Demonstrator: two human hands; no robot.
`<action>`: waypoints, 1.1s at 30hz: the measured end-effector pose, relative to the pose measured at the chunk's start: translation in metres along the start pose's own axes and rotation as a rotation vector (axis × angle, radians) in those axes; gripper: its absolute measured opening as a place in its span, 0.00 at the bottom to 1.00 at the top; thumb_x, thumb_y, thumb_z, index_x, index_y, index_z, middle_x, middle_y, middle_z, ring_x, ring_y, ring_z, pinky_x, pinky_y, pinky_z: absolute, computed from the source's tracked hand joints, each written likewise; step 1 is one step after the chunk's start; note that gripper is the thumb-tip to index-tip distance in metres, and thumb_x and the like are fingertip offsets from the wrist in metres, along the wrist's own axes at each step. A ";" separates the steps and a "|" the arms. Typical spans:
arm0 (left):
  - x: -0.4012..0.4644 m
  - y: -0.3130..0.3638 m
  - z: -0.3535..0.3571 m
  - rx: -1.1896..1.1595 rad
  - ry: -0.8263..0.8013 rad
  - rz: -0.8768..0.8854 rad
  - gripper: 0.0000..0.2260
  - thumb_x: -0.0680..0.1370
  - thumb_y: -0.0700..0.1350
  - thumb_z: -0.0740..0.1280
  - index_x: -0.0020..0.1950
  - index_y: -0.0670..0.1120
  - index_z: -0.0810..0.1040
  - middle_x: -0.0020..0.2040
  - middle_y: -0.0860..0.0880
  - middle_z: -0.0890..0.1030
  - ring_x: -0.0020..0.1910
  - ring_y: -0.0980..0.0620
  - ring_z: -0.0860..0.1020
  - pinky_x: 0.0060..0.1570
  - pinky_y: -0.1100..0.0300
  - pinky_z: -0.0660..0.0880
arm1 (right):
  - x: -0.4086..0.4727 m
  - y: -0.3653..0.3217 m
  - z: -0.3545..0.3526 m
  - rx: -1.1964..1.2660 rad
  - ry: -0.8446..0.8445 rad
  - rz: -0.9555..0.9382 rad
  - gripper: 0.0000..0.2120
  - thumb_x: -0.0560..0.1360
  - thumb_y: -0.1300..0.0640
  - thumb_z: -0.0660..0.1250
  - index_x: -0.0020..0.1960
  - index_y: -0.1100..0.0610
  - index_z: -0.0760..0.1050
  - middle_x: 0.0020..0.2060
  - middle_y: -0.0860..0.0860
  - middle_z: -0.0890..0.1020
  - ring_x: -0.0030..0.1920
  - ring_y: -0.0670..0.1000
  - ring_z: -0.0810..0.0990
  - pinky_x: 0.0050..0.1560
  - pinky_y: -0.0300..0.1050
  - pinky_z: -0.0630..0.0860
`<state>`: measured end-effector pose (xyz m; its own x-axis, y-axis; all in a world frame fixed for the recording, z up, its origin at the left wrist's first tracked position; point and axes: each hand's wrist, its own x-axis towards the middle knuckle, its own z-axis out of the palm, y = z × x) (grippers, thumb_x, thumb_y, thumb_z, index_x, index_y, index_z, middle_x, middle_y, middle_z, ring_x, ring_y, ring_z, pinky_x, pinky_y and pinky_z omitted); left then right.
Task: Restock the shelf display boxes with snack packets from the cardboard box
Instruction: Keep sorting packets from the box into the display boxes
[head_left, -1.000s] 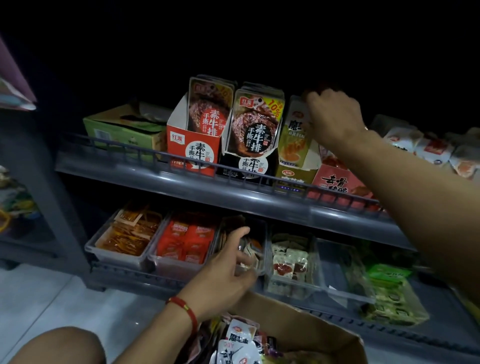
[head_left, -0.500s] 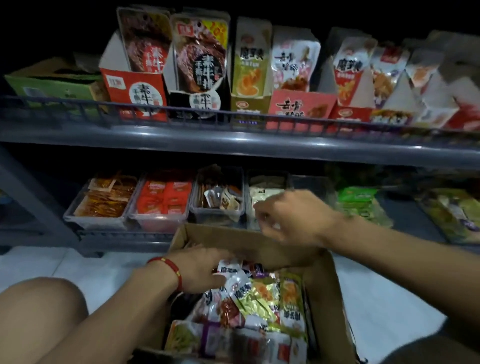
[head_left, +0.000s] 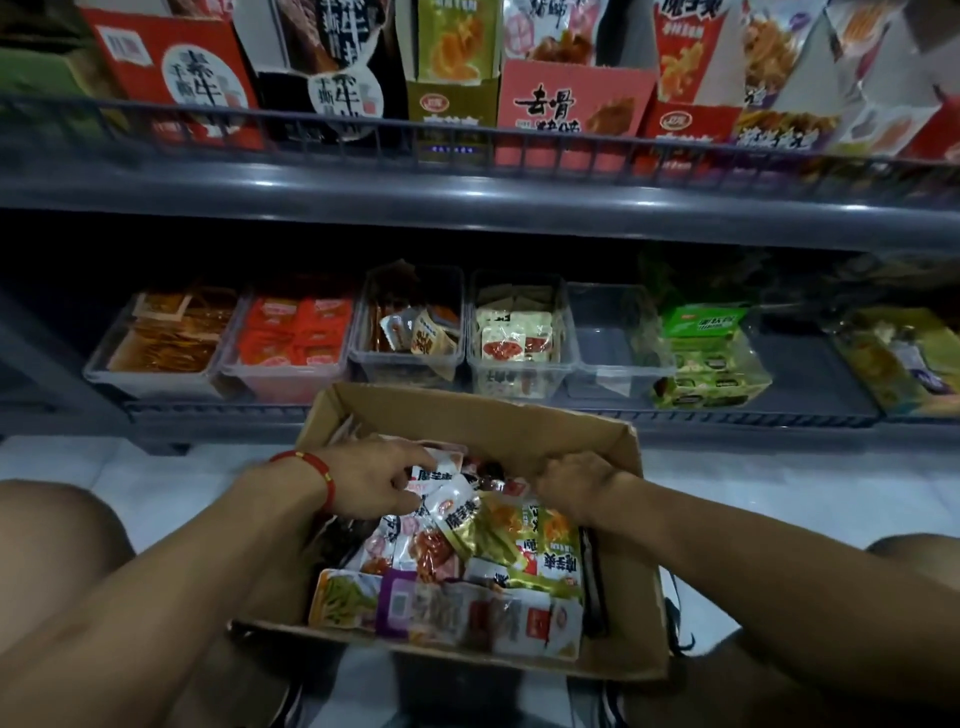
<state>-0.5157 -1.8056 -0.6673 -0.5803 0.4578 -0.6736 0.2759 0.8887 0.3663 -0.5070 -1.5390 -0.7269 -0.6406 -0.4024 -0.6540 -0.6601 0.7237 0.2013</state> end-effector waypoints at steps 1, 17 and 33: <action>0.002 0.000 0.002 0.006 -0.015 -0.007 0.25 0.84 0.52 0.64 0.80 0.54 0.61 0.63 0.48 0.78 0.57 0.49 0.79 0.61 0.53 0.76 | 0.002 0.001 0.004 0.012 -0.027 -0.006 0.16 0.84 0.62 0.58 0.70 0.59 0.72 0.65 0.59 0.79 0.64 0.59 0.80 0.60 0.54 0.77; 0.030 0.001 0.041 -0.951 0.275 -0.198 0.19 0.74 0.44 0.78 0.59 0.47 0.72 0.57 0.46 0.83 0.54 0.46 0.84 0.53 0.43 0.83 | -0.001 0.012 -0.034 1.427 -0.038 -0.139 0.13 0.79 0.66 0.67 0.60 0.53 0.79 0.55 0.49 0.86 0.57 0.50 0.85 0.60 0.50 0.81; 0.021 0.001 0.026 -0.848 0.439 -0.188 0.17 0.70 0.36 0.78 0.53 0.49 0.77 0.50 0.45 0.85 0.50 0.44 0.85 0.50 0.41 0.83 | 0.002 -0.005 0.031 0.190 -0.138 -0.104 0.13 0.83 0.57 0.62 0.65 0.56 0.77 0.65 0.55 0.79 0.66 0.56 0.76 0.69 0.53 0.71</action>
<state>-0.5076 -1.7944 -0.6976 -0.8399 0.1071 -0.5321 -0.3942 0.5535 0.7336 -0.4924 -1.5262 -0.7517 -0.5049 -0.4094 -0.7599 -0.6258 0.7800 -0.0044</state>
